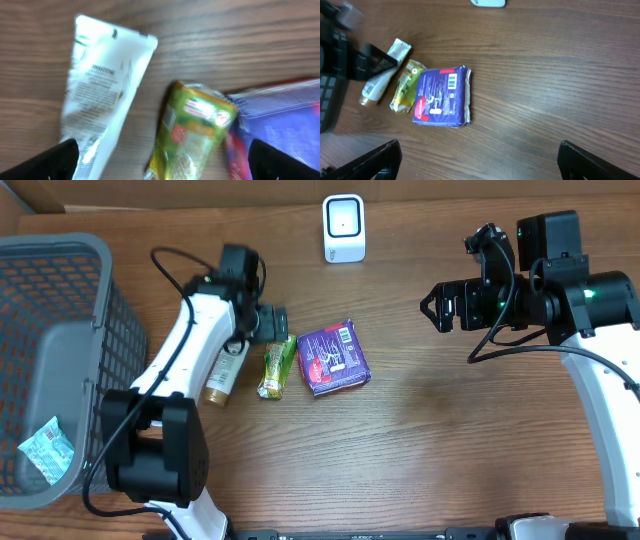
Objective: Scan the item barcode
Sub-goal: 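Place the white tube left of the green box and release, then reach into the basket and grasp the mint-green wipes packet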
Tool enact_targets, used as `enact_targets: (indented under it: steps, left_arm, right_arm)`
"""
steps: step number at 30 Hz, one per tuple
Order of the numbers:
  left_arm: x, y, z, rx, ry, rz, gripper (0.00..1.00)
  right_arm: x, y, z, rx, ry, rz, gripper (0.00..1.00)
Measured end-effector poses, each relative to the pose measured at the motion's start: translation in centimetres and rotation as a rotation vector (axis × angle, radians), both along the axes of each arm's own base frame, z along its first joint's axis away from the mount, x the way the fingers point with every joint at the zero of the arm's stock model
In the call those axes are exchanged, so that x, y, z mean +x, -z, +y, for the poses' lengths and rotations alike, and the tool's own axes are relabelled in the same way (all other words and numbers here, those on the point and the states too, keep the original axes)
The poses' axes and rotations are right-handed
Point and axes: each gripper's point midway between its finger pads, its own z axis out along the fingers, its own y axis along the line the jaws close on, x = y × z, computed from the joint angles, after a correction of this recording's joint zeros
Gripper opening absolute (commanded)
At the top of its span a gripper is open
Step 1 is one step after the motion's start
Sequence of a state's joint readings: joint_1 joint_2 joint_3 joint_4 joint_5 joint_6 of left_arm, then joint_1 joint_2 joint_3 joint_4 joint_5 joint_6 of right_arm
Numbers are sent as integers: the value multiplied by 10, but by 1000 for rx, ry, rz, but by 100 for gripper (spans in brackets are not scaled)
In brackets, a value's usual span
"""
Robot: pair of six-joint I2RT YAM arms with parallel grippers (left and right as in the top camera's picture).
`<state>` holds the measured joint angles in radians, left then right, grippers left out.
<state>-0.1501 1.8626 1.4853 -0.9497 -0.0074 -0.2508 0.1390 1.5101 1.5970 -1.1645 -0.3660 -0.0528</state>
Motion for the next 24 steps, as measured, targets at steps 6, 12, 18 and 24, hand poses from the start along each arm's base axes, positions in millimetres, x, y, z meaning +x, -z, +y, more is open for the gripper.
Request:
enact_targets:
  steps: [6, 12, 18, 24]
  left_arm:
    - [39, -141, 0, -43, 4, -247, 100]
    - [5, -266, 34, -26, -41, -442, 100]
    - [-70, -317, 125, 109, -358, -494, 100]
    - [-123, -312, 204, 185, -671, -431, 100]
  right_arm:
    - [0, 0, 0, 0, 1, 0, 100]
    - [0, 0, 0, 0, 1, 0, 100]
    - [0, 0, 0, 0, 1, 1, 100]
    - [-1, 0, 0, 0, 0, 4, 100]
